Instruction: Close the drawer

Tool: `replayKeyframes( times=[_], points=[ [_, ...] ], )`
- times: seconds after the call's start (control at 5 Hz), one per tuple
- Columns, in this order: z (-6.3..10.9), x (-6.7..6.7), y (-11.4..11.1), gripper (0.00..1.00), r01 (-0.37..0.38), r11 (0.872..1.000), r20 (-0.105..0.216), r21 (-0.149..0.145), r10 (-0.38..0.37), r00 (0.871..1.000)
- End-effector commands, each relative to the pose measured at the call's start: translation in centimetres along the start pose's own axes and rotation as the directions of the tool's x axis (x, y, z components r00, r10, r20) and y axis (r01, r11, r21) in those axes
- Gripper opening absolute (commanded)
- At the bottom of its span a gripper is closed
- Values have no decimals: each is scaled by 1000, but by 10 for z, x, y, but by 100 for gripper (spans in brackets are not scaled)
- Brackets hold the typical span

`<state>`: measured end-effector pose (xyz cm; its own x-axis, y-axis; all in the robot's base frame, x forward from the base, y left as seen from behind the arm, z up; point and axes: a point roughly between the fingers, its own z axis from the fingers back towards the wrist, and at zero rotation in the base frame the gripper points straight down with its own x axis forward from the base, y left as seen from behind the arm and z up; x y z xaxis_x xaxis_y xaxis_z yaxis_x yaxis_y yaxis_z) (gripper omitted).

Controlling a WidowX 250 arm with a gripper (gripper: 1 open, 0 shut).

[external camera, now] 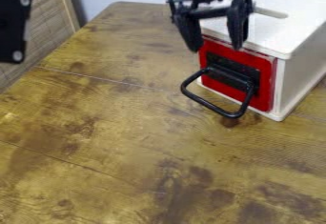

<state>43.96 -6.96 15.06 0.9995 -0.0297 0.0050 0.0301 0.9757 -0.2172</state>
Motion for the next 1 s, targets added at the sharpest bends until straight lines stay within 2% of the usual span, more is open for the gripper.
replayKeyframes(
  times=[0.0,0.2,0.4,0.8],
  points=[
    [2,6,4,100,-33,999,81,13,31,996],
    [-22,7,7,100,-55,998,86,19,53,995],
    [-16,8,4,100,-35,999,74,20,34,997],
    [4,11,-2,100,-11,1000,71,1,11,997]
  ],
)
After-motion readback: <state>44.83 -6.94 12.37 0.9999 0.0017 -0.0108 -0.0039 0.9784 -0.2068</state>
